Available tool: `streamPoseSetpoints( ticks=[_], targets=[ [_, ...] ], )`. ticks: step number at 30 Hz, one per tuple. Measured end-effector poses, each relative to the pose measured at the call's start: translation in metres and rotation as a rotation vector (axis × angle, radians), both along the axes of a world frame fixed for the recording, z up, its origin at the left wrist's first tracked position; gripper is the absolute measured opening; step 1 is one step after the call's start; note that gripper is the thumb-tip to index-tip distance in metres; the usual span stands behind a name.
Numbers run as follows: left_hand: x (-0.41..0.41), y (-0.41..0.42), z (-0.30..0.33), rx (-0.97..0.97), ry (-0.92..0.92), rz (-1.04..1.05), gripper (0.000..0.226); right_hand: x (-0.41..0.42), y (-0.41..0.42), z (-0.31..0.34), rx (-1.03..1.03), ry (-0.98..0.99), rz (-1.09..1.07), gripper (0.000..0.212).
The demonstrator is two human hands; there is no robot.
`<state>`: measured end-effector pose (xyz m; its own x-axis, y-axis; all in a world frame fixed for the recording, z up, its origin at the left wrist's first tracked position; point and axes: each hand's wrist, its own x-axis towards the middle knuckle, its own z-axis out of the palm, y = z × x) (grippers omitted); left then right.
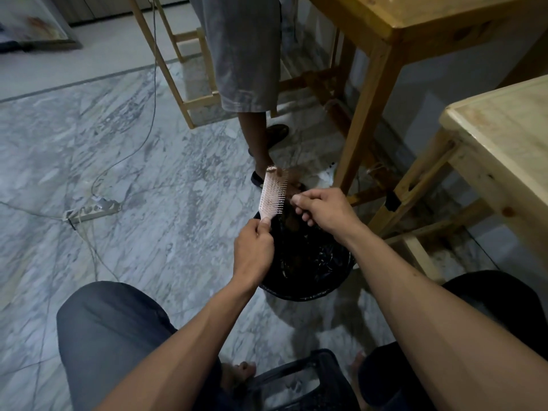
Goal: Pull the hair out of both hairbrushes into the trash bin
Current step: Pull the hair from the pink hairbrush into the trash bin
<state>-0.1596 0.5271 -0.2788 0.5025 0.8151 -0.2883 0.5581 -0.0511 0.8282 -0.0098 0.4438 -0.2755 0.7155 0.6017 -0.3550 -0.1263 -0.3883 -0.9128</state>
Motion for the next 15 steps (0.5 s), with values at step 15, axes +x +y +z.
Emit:
streamPoseSetpoints(
  ticks=[15],
  targets=[
    [-0.004, 0.012, 0.006, 0.011, -0.041, 0.010, 0.040, 0.005, -0.030, -0.019, -0.482, -0.080, 0.342, 0.056]
  ],
)
